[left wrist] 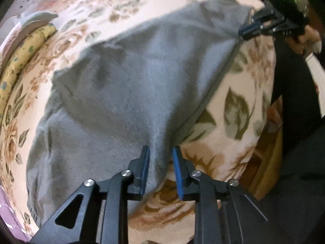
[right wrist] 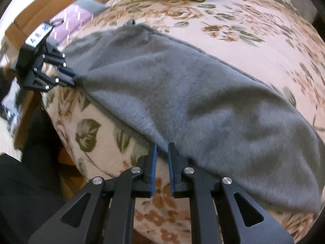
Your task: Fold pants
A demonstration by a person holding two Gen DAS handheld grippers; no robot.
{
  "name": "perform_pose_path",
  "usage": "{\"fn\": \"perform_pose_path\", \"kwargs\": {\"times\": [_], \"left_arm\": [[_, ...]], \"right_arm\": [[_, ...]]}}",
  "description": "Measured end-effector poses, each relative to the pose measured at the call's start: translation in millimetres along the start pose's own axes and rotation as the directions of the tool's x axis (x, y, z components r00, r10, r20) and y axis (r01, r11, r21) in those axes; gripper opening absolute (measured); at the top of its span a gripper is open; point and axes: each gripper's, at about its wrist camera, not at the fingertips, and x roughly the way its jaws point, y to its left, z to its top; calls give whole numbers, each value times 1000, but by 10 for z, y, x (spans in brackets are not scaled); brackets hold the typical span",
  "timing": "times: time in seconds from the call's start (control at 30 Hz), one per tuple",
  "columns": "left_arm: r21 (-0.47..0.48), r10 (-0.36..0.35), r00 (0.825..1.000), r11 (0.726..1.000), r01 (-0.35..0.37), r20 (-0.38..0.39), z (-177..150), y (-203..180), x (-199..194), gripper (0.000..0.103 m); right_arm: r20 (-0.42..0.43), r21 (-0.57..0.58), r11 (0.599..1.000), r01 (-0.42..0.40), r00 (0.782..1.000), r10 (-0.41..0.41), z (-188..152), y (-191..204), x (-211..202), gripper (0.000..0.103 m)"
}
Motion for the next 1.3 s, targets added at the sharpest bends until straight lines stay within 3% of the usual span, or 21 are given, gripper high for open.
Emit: {"fn": "perform_pose_path", "kwargs": {"times": [0.1,0.2,0.4,0.43,0.47,0.53,0.7,0.83,1.07,1.3], "left_arm": [[-33,-23,998,999,25,58,138,65,-119,37],[-36,-48,992,998,52,118,386,-27,-181,37],[17,-105,979,994,104,176,1045,-230,-79,37],[25,-110,978,994,107,179,1127,-287,-71,38],[34,-116,976,993,112,182,1255,-341,-36,38],[52,-137,974,990,129,180,1485,-446,30,38],[117,-183,970,979,166,158,2175,-785,204,38],[182,-227,966,962,202,124,2641,-1057,336,43],[263,-268,963,932,250,37,3423,-1510,735,44],[317,-291,955,901,295,-59,3859,-1816,1122,44]], "right_arm": [[81,117,993,-31,996,21,-134,-181,-273,16],[135,243,970,-1,990,-33,-291,-390,-465,18],[219,505,863,-4,968,-124,-687,-882,-824,20],[234,528,849,-12,963,-132,-743,-939,-877,28],[249,549,836,-15,958,-146,-804,-987,-934,43],[273,589,808,-2,942,-196,-891,-1084,-1035,58],[296,701,713,-22,918,-263,-1090,-1328,-1156,58],[301,798,599,-62,903,-307,-1295,-1610,-1187,58],[325,871,469,-148,889,-323,-1503,-1973,-1134,58],[314,893,418,-165,894,-318,-1494,-2162,-1050,58]]}}
